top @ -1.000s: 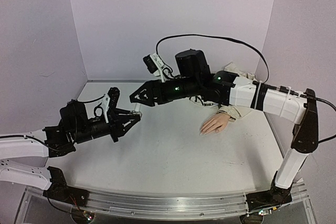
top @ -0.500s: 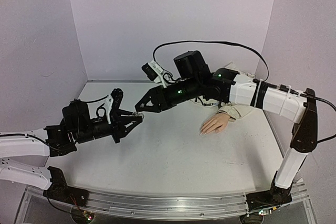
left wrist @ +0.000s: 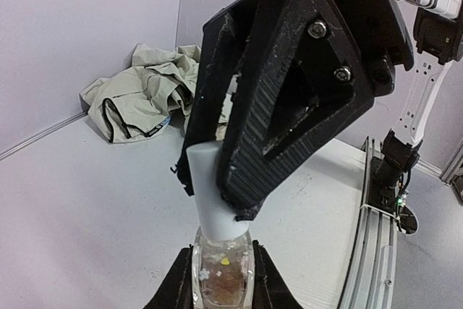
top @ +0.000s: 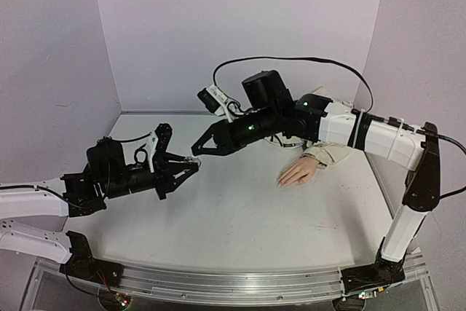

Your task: Paint the nails

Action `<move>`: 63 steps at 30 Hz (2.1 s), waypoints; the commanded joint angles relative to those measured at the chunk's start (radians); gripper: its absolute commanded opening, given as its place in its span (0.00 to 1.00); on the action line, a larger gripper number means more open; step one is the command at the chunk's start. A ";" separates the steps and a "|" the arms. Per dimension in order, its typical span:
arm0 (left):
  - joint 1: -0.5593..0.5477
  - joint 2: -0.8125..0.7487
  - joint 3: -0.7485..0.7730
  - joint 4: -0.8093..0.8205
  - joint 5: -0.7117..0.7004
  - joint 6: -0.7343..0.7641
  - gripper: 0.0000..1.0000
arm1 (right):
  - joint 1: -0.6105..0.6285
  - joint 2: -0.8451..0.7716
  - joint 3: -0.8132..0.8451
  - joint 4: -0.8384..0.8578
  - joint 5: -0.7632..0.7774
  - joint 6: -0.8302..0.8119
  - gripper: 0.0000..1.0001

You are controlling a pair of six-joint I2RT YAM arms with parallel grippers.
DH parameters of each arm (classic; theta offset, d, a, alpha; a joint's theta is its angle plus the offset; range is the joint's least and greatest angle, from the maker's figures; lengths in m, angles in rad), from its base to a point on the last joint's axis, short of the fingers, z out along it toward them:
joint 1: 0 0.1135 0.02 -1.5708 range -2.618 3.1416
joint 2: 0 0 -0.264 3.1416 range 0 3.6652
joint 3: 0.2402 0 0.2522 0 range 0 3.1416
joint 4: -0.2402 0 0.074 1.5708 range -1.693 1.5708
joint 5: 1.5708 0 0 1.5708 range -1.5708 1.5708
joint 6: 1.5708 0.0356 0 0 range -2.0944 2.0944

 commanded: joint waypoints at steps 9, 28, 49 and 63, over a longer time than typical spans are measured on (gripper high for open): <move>-0.005 -0.013 0.041 0.032 0.047 0.005 0.00 | -0.003 -0.032 -0.008 0.019 -0.052 -0.068 0.07; -0.005 -0.008 0.047 0.025 0.056 0.011 0.00 | -0.008 -0.015 0.002 0.016 -0.081 -0.056 0.23; -0.005 -0.016 0.037 0.012 -0.003 -0.002 0.00 | -0.007 -0.116 -0.091 0.108 0.035 -0.065 0.00; -0.005 -0.020 0.036 0.003 0.000 0.000 0.00 | -0.008 -0.136 -0.115 0.137 0.027 -0.044 0.00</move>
